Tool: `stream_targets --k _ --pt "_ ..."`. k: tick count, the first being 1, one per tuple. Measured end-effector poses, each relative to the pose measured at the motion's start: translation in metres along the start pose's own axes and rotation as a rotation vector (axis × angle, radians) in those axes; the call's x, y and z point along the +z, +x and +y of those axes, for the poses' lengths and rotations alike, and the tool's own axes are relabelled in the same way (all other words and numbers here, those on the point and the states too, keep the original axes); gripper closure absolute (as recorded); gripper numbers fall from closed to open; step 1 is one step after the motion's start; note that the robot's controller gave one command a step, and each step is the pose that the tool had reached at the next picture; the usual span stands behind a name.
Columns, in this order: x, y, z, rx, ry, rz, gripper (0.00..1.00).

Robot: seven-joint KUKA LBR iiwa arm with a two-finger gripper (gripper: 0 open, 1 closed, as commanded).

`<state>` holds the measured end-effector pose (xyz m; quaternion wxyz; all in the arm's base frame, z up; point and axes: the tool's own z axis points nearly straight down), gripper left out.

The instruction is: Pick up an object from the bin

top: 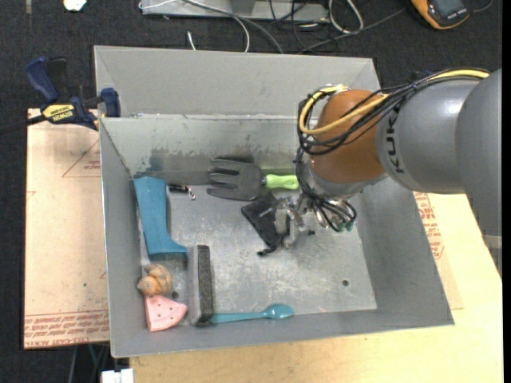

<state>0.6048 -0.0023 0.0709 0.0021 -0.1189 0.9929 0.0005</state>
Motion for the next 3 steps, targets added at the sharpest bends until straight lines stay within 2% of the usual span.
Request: stream_targets --k 1,2,3 --pt "0.000 0.000 0.000 0.000 0.000 0.000 1.00" --pt "-0.073 -0.002 0.007 -0.030 -0.001 0.003 1.00" --pt "-0.145 0.013 -0.005 -0.333 -0.005 0.006 1.00"
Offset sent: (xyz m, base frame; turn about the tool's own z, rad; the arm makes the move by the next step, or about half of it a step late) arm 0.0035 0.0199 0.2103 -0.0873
